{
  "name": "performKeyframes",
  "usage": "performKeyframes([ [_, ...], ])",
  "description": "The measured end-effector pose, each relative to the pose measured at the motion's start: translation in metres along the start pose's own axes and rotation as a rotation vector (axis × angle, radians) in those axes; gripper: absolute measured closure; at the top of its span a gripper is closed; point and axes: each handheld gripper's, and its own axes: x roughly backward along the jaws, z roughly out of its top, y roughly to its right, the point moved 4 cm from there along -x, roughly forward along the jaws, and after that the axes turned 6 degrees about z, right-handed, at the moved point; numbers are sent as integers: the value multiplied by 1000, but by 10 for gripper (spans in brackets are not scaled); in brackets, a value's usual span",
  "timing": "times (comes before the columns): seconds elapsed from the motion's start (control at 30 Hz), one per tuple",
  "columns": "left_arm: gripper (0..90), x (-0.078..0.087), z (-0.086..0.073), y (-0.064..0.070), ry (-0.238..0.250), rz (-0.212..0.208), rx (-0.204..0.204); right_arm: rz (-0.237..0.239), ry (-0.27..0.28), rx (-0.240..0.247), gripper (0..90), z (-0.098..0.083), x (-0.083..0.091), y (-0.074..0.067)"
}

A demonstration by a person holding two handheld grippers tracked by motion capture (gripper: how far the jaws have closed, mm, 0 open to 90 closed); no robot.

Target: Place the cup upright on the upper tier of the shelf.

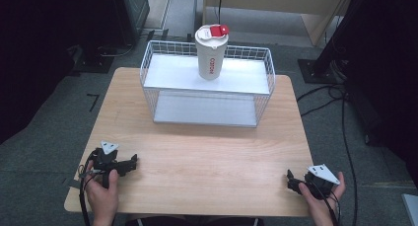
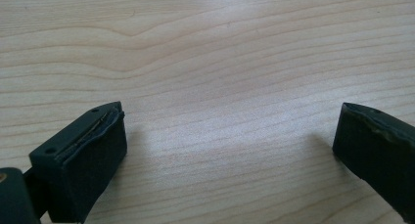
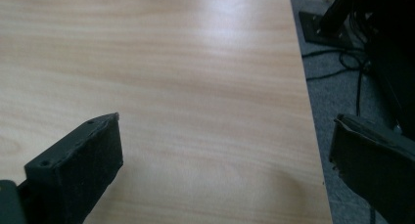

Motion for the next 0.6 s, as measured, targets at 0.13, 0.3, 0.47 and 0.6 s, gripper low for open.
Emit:
performKeyframes([
  [0.13,0,0,0,0,0,0,1,-7,-43,-1,0,-1,-3,0],
  [0.3,0,0,0,0,0,0,1,63,-73,-64,0,-2,-5,2],
  [0.47,0,0,0,0,0,0,0,95,-87,-93,0,-3,-6,4],
  [0.6,0,0,0,0,0,1,-2,96,-87,-92,0,-3,-6,4],
])
